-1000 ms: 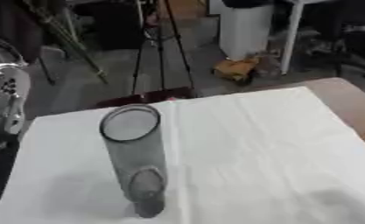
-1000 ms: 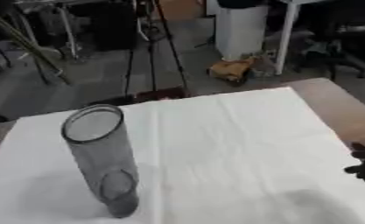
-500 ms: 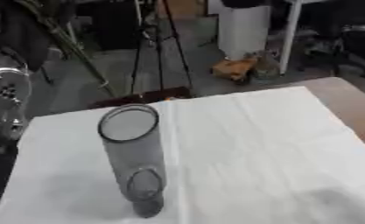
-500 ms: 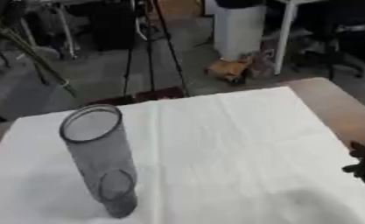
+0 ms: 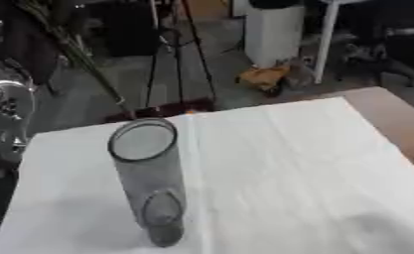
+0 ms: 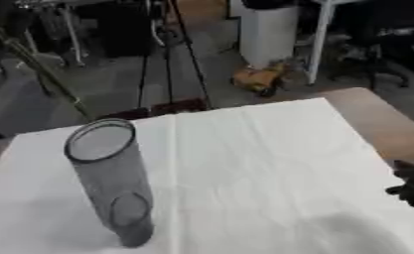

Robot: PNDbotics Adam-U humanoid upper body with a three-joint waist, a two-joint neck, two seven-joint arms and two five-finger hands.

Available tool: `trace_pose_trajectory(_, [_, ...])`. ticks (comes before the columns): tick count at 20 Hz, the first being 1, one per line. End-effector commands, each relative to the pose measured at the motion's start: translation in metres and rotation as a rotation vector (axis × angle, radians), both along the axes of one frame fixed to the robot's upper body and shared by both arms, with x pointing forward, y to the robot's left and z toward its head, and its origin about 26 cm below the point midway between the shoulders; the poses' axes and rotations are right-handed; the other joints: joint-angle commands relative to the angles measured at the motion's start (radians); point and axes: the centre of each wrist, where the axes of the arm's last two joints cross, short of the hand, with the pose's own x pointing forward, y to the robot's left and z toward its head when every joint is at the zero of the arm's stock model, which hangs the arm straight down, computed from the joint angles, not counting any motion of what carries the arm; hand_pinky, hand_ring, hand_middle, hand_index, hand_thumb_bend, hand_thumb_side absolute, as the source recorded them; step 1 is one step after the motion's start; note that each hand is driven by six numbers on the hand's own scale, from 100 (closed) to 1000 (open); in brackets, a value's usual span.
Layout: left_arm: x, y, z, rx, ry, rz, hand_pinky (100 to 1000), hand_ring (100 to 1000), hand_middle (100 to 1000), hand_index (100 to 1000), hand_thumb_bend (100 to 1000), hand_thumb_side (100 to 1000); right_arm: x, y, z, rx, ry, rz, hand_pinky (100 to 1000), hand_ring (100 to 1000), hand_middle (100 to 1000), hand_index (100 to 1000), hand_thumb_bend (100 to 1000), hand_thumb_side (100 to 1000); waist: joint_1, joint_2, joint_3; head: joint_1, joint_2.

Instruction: Arrange flowers into the vase.

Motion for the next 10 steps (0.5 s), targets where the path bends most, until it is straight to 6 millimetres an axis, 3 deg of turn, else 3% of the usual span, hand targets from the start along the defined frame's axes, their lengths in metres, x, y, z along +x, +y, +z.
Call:
trace_pose_trajectory(1, [-0.0028, 0.0027, 0.0063, 0.026, -0.014, 0.007, 100, 100, 100, 133, 474, 747, 0.0007, -0.0046, 0.0126, -0.023, -0.032, -0.006, 661, 965, 389, 707, 469, 559, -0.016, -0.027, 0.001, -0.003, 0.007])
trace_pose_trajectory(10, [0.0000, 0.0008, 0.0018, 0.062, 0.019, 0.000, 100, 100, 100, 133, 456, 773, 0.0008, -0.0046, 0.0126, -0.023, -0.032, -0.005, 660, 966, 389, 707, 469, 558, -0.016, -0.026, 0.001, -0.006, 0.008])
